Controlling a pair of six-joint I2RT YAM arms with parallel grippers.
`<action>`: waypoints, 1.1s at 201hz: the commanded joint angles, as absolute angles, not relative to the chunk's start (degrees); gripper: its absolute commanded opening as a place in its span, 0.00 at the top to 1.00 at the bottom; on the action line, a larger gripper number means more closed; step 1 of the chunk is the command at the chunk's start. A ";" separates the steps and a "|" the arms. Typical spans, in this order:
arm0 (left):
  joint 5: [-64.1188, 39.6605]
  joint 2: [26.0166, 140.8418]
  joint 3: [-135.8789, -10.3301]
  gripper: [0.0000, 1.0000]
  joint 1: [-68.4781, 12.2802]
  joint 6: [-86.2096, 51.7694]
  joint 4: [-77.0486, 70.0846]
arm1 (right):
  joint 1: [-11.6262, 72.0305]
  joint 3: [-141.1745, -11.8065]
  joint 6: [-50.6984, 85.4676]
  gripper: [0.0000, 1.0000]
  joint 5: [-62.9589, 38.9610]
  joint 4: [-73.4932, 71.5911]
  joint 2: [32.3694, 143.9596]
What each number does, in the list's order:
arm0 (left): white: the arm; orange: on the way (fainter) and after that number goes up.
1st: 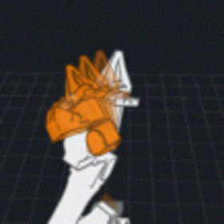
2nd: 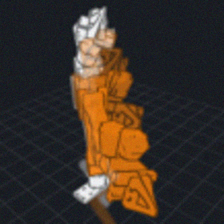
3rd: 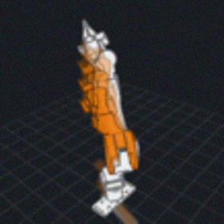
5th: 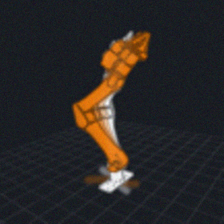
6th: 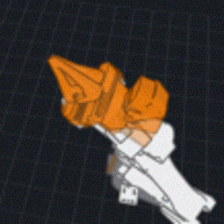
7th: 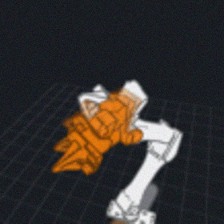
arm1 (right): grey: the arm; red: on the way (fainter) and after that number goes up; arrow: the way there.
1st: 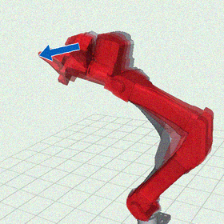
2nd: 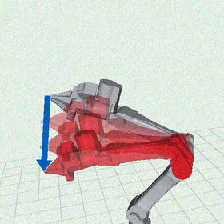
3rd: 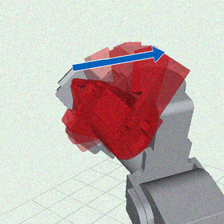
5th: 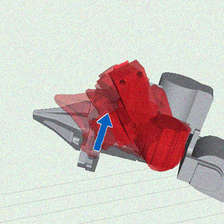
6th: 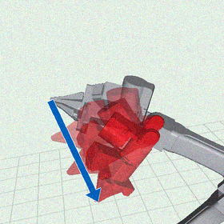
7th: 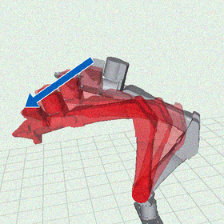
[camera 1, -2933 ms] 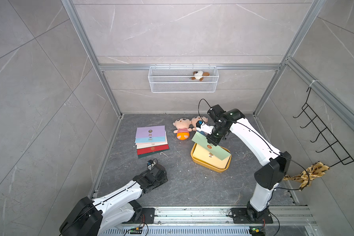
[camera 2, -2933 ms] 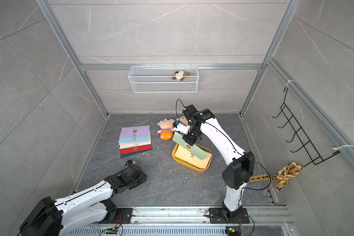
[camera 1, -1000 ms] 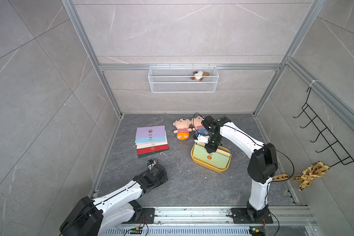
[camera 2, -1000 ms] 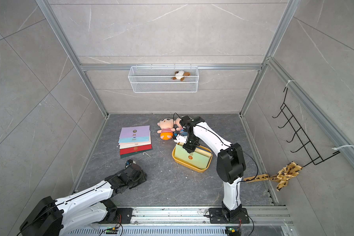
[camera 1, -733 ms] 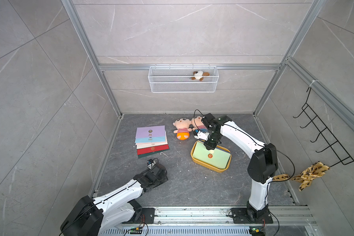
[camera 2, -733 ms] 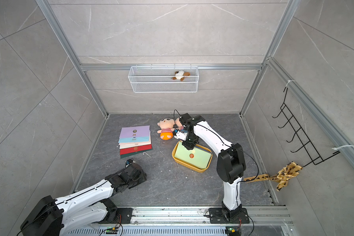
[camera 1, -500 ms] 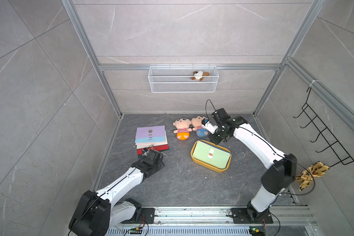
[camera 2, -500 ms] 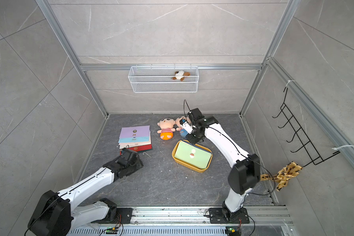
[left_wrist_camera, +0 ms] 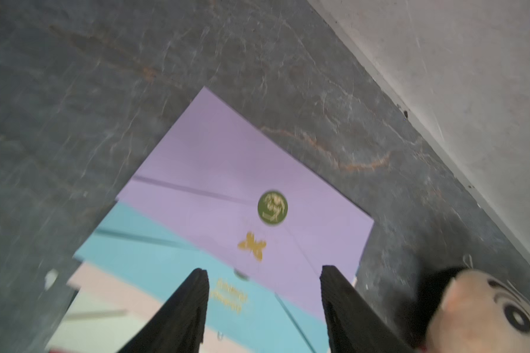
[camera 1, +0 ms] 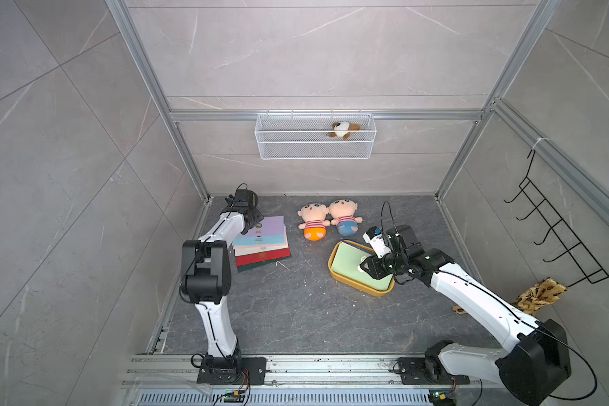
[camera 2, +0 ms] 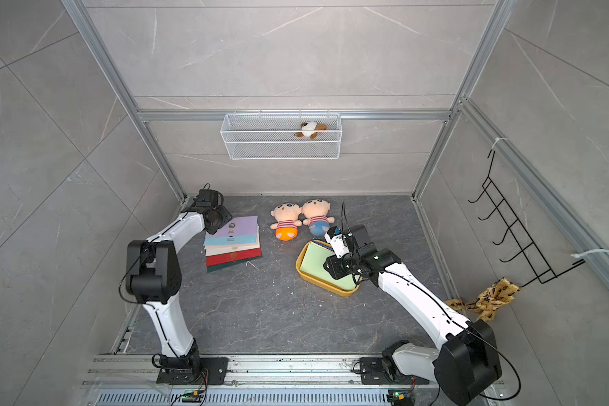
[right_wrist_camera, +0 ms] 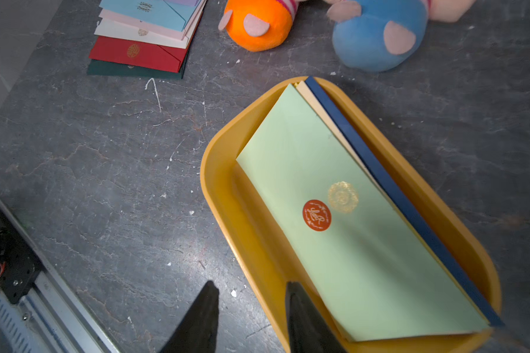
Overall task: Put the sealed envelopes into the storage box
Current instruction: Move the envelope to the center of the board.
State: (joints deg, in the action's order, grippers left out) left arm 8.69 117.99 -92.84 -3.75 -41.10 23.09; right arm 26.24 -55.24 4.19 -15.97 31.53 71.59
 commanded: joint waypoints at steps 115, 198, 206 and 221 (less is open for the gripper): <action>9.86 126.28 -86.07 0.42 -5.38 -38.63 26.16 | 26.98 -55.88 10.32 0.61 -24.91 28.38 69.55; 10.94 106.56 -46.97 0.41 -23.05 -48.28 13.63 | 27.06 -55.61 11.69 0.61 -25.37 29.51 68.58; 10.13 104.83 -44.14 0.41 -24.60 -49.30 12.88 | 27.07 -55.25 12.08 0.61 -25.36 29.64 68.48; 9.40 101.07 -39.65 0.41 -26.63 -51.12 12.41 | 27.16 -54.31 13.73 0.60 -25.24 29.63 68.62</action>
